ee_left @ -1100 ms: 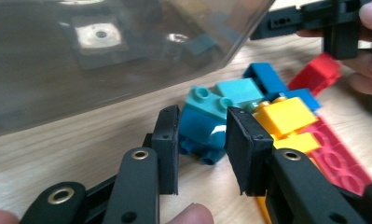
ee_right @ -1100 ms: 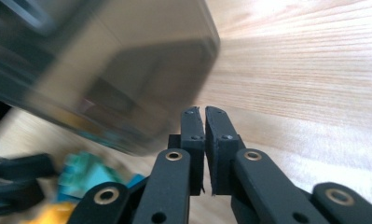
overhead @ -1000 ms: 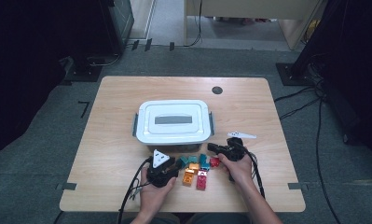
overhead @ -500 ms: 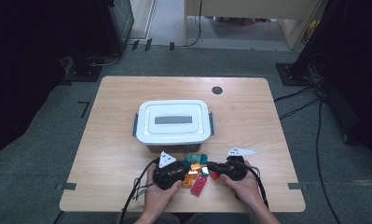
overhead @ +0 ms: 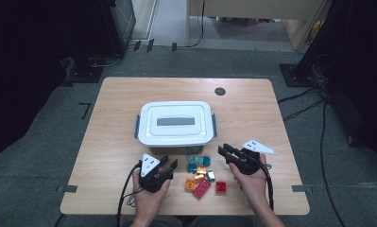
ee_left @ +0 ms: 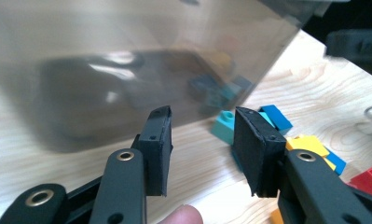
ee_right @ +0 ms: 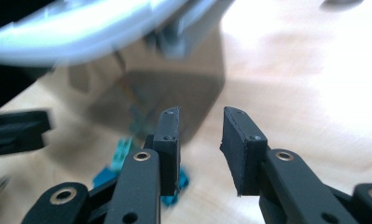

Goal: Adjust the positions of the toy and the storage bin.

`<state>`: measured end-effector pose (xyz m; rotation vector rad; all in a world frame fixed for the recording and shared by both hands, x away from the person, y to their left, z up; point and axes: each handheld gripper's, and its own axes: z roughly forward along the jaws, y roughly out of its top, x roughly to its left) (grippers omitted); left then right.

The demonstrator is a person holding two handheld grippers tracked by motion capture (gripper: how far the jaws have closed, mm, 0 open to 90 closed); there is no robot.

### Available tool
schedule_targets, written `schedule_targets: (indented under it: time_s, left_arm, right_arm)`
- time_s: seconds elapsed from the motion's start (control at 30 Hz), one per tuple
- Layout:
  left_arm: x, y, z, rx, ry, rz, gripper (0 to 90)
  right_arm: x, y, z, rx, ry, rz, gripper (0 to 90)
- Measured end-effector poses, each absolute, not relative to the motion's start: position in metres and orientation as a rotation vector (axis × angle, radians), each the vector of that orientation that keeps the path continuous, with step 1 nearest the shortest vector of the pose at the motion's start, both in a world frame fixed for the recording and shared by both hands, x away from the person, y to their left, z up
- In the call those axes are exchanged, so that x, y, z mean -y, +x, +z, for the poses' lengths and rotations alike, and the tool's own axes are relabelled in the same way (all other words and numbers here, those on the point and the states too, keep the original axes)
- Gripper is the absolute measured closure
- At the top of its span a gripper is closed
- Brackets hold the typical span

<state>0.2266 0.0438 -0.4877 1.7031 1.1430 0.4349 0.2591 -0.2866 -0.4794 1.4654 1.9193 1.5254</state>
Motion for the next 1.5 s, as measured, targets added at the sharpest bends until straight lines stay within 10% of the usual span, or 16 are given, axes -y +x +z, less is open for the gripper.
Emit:
schedule_targets:
  time_s: [0.47, 1.5]
  left_arm:
    - [-0.123, 0.245, -0.447, -1.302, 1.417, 0.555, 63.0]
    - [-0.126, 0.272, -0.451, -1.364, 1.472, 0.45, 82.7]
  right_arm:
    - [0.254, 0.275, -0.45, -1.723, 1.522, 1.466, 72.0]
    - [0.256, 0.266, -0.452, -1.684, 1.685, 1.506, 82.6]
